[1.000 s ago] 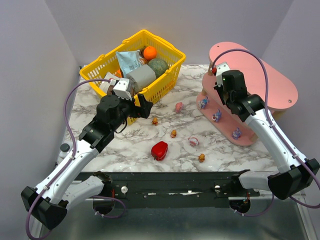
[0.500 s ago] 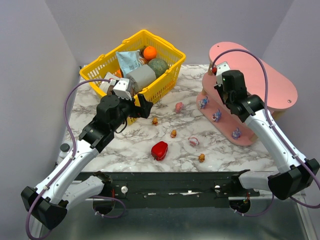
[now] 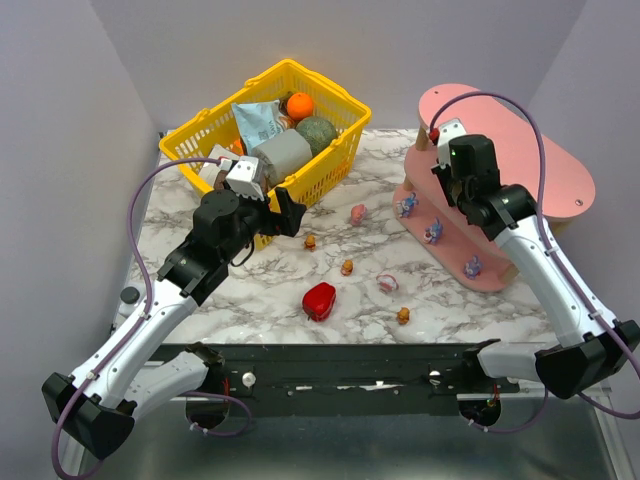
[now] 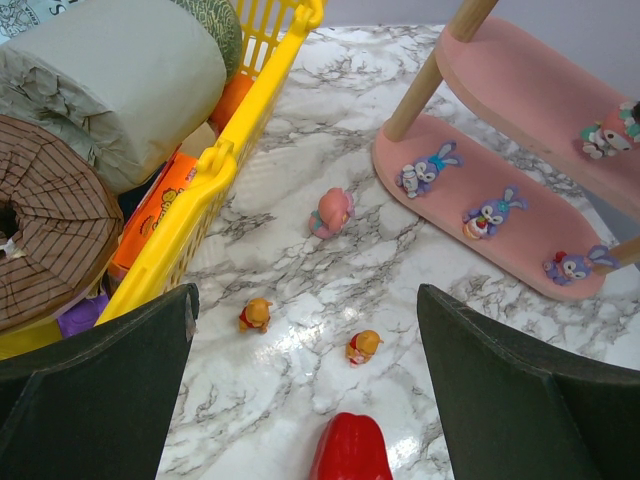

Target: Place and organize the plastic toys onto the shelf

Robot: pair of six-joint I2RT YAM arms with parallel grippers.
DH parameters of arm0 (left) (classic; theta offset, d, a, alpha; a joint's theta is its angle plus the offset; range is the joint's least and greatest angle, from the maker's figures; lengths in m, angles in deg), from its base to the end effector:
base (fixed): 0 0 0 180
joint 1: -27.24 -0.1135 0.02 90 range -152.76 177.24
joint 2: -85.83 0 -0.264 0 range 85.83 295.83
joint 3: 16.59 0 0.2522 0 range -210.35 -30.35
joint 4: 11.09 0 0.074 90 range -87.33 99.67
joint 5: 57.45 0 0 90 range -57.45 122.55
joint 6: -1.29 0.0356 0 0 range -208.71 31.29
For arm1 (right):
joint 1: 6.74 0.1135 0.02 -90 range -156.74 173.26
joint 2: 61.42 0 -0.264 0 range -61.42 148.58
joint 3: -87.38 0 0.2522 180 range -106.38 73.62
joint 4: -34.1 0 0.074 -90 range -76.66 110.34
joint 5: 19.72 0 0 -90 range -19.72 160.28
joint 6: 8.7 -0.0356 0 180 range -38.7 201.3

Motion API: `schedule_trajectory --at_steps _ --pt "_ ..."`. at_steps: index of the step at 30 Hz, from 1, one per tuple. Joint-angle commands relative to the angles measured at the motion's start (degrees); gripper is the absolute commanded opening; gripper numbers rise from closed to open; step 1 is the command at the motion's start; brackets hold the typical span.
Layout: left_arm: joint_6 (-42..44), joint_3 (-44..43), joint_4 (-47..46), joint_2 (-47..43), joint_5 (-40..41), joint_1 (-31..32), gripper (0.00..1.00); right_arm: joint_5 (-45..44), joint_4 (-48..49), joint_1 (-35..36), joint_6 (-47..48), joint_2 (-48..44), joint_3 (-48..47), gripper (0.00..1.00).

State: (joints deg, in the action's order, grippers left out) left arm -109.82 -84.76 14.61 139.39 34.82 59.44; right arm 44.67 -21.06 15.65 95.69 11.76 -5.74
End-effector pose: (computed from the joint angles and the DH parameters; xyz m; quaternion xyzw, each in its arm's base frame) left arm 0.1825 -0.1132 0.3684 0.0621 0.7696 -0.2714 0.5747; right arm 0.2531 0.0876 0.3910 -0.1764 0.8538 -0.1650 0.4612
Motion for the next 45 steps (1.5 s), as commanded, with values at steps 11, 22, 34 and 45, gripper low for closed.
schedule_trajectory --at_steps 11,22,34,45 --pt "-0.3 0.2 -0.8 -0.7 -0.9 -0.4 0.99 1.1 -3.8 -1.0 -2.0 0.4 -1.9 0.08" --pt "-0.4 0.1 -1.0 -0.7 -1.0 -0.4 0.99 0.4 -4.6 -1.1 -1.7 1.0 -1.2 0.13" --pt "-0.4 0.3 -1.0 -0.8 -0.9 -0.4 0.99 -0.8 -4.6 -1.1 -1.3 1.9 -1.8 0.22" --pt "-0.6 0.4 -1.1 -0.6 -1.0 -0.4 0.99 -1.9 -3.7 -1.1 -1.3 1.2 -1.9 0.41"
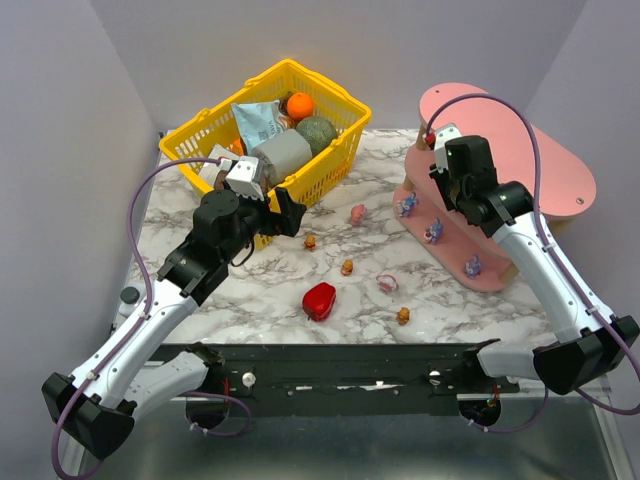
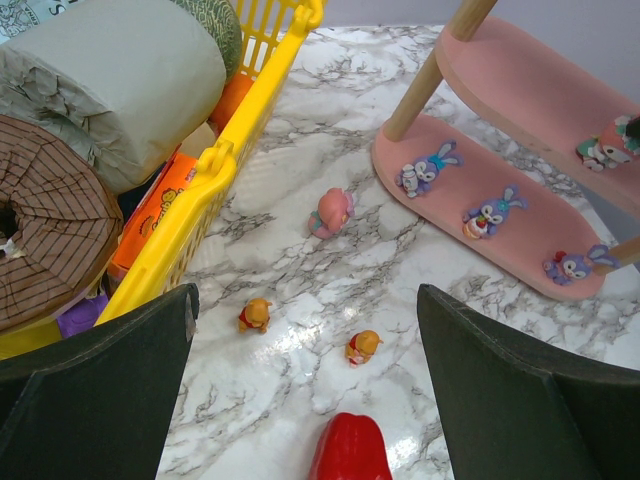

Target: Place and organize the plastic toys onto the shelf

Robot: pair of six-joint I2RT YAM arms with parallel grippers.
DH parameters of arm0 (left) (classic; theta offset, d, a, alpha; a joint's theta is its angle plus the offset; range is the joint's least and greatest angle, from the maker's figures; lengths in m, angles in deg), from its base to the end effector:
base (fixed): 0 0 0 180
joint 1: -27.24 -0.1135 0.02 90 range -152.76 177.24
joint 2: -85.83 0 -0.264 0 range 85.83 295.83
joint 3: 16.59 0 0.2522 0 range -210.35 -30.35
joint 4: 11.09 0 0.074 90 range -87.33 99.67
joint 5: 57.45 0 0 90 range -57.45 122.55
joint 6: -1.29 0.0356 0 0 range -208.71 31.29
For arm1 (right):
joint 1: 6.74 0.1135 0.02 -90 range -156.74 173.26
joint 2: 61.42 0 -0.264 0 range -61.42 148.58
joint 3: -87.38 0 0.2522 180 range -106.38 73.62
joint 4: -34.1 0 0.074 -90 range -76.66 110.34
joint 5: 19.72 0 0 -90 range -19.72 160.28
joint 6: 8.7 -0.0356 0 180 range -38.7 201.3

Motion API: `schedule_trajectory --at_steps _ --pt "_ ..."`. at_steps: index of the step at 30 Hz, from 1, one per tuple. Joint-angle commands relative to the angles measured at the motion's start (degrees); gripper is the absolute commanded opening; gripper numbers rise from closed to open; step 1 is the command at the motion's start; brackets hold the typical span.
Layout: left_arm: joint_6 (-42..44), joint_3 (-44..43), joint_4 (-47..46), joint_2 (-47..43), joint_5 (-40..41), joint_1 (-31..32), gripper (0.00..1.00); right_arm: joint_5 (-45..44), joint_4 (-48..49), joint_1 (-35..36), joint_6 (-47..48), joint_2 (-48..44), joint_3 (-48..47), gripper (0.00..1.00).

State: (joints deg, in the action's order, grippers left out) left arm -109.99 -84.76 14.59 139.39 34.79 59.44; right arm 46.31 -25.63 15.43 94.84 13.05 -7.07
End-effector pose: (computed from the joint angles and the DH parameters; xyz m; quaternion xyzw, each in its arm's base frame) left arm 0.1825 -0.1133 0.3685 0.0611 0.7695 -0.2725 0.5743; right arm 0.2539 0.0878 0.3859 -0.1876 0.8700 -0.1562 0.4283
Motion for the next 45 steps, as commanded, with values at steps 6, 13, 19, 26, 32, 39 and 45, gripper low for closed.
schedule_trajectory --at_steps 6,13,19,26,32,39,45 --pt "-0.5 0.4 -1.2 -0.4 -1.1 -0.4 0.99 -4.0 1.2 -0.9 -1.0 -0.2 -1.1 0.44" --pt "-0.6 0.4 -1.2 -0.4 -1.0 -0.4 0.99 -6.1 1.9 -0.9 -2.6 -0.4 -1.3 0.45" --pt "-0.5 0.4 -1.1 -0.4 -1.0 -0.4 0.99 -10.8 2.4 -0.9 -5.8 -0.2 -0.9 0.46" --pt "-0.4 0.5 -1.1 -0.5 -1.0 -0.4 0.99 -11.5 2.7 -0.9 -8.5 -0.9 -0.4 0.47" --pt "-0.5 0.6 -1.2 -0.5 -1.1 -0.4 0.99 -8.8 2.1 -0.8 -9.0 -1.3 -0.9 0.47" --pt "-0.7 0.6 -1.4 -0.5 -1.3 -0.4 0.99 -5.2 1.5 -0.8 -9.3 -2.3 -1.0 0.47" --pt "-0.7 0.6 -1.4 -0.4 -1.4 -0.4 0.99 -3.9 0.7 -0.8 -10.2 -3.2 -0.4 0.47"
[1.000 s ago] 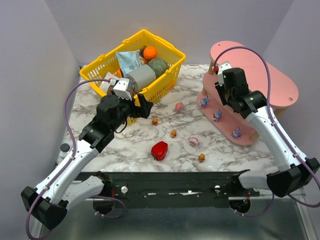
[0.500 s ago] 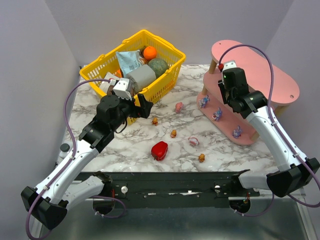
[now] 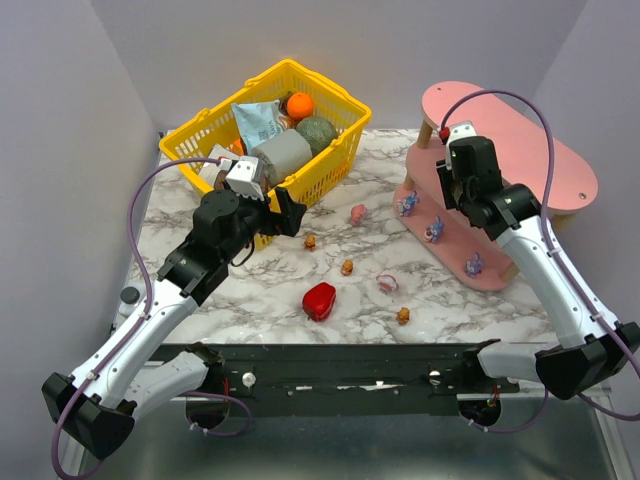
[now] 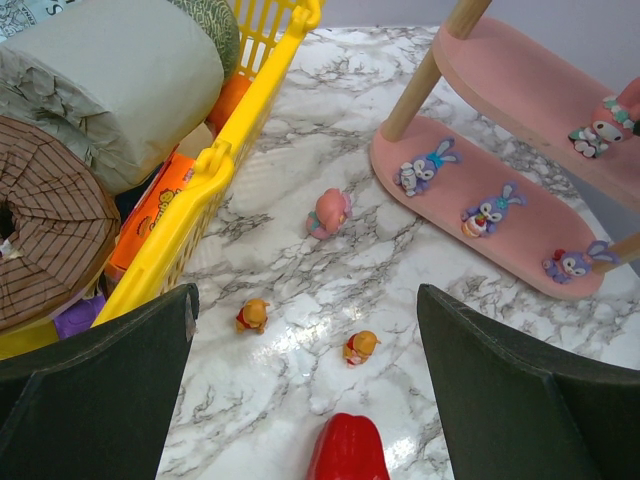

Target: Place and organize the plastic toys onto the shelf

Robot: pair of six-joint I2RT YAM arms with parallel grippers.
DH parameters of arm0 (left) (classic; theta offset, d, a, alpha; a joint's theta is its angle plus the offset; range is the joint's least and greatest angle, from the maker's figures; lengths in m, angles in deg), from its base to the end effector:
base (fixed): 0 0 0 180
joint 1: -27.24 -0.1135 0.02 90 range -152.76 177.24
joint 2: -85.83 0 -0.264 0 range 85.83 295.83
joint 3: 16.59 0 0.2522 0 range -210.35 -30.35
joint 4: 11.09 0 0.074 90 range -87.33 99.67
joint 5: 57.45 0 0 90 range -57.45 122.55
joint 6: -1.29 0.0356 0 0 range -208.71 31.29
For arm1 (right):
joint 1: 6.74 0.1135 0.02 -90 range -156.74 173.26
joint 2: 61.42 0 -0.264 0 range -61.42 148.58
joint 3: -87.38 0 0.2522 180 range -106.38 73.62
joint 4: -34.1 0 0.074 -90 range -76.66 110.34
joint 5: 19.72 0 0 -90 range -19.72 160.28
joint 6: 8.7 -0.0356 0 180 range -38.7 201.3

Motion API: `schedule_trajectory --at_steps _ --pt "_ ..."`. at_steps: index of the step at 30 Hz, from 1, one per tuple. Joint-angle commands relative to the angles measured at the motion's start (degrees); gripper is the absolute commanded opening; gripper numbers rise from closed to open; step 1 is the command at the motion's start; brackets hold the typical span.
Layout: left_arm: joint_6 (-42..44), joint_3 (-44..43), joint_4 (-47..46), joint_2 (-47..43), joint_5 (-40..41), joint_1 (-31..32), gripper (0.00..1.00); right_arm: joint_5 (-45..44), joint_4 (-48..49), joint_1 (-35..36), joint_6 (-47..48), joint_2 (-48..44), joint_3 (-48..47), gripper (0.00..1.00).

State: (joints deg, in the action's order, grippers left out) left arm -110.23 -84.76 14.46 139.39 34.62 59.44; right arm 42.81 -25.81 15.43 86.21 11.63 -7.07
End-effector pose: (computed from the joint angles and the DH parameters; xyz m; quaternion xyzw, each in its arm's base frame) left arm 0.1825 -0.1134 0.3687 0.0603 0.7689 -0.2751 0.5740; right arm 0.2474 0.0831 0.3923 -0.1046 0.8748 -0.1481 0.4493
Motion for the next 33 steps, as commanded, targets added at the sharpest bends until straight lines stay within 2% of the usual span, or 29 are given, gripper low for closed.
schedule_trajectory --at_steps 1,26,29,33 --pt "-0.5 0.6 -1.2 -0.4 -1.3 -0.4 0.99 -0.2 0.7 -0.8 -1.9 -2.0 -0.4 0.47" --pt "-0.8 0.5 -1.5 0.1 -1.7 -0.4 0.99 10.9 -4.0 -0.7 -3.9 -7.7 2.3 0.47" --pt "-0.8 0.5 -1.5 0.1 -1.7 -0.4 0.99 13.7 -4.5 -0.8 -3.6 -8.1 2.9 0.47" --pt "-1.0 0.7 -1.6 0.2 -1.8 -0.4 0.99 22.8 -4.3 0.0 -2.7 -9.0 4.7 0.47"
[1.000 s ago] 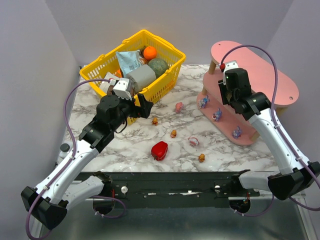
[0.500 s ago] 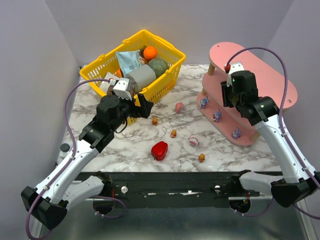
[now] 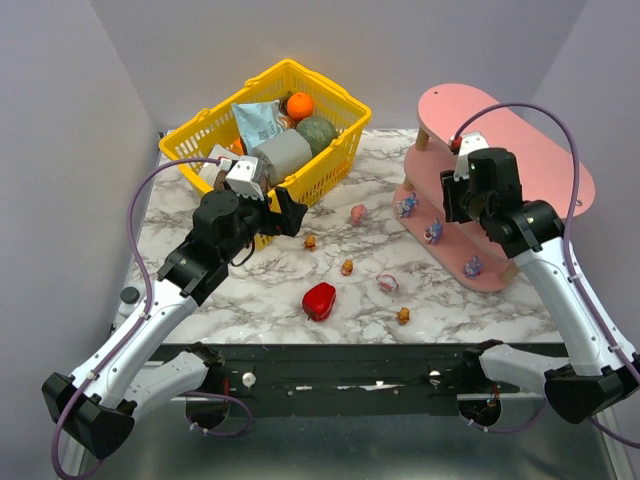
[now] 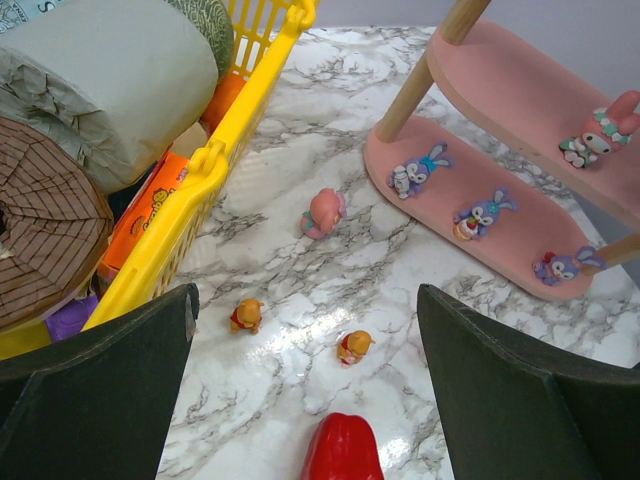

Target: Place and organize the plastic toys onto the shelf

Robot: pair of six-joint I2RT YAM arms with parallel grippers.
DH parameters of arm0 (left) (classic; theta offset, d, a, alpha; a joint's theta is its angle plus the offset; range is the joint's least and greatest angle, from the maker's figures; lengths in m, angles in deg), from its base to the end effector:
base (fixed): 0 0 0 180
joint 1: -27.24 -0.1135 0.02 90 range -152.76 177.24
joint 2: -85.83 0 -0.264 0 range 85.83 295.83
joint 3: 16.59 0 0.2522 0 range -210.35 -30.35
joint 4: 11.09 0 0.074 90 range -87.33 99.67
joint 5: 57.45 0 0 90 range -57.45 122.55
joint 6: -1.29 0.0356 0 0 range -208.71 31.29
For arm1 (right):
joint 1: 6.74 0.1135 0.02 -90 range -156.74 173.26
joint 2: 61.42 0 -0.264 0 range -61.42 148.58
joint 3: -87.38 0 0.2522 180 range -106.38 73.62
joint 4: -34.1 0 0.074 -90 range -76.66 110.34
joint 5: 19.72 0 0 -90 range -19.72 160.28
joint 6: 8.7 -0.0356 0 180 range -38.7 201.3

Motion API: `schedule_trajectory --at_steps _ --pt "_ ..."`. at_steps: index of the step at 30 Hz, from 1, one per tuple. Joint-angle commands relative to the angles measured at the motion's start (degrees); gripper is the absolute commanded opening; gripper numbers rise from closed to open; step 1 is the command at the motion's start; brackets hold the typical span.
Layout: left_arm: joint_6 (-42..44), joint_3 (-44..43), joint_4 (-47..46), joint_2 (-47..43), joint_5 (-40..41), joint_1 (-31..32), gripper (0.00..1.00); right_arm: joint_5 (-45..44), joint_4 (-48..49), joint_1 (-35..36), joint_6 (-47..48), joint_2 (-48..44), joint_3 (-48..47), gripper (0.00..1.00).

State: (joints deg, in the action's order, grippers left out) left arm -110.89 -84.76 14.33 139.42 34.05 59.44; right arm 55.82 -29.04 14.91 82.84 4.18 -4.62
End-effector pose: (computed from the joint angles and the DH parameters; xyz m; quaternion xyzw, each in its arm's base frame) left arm 0.1824 -0.1138 0.3688 0.0590 0.7685 -0.2821 0.5713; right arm 0.2113 0.0743 0.4012 -0.1230 0.8801 -0.0331 0.4575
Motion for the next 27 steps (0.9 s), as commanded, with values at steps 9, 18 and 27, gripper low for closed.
schedule_trajectory --at_steps 9,18,27 --pt "-0.4 0.4 -1.6 0.7 -1.4 -0.4 0.99 14.5 4.1 10.9 -3.0 -2.2 10.1 0.55" --pt "-0.1 -0.1 -1.6 1.1 -1.4 -0.4 0.99 9.6 9.7 21.1 -5.7 7.8 17.6 0.77" --pt "0.5 -0.1 -1.5 1.1 -0.8 -0.5 0.99 -0.4 9.7 25.8 -6.9 16.5 18.6 0.74"
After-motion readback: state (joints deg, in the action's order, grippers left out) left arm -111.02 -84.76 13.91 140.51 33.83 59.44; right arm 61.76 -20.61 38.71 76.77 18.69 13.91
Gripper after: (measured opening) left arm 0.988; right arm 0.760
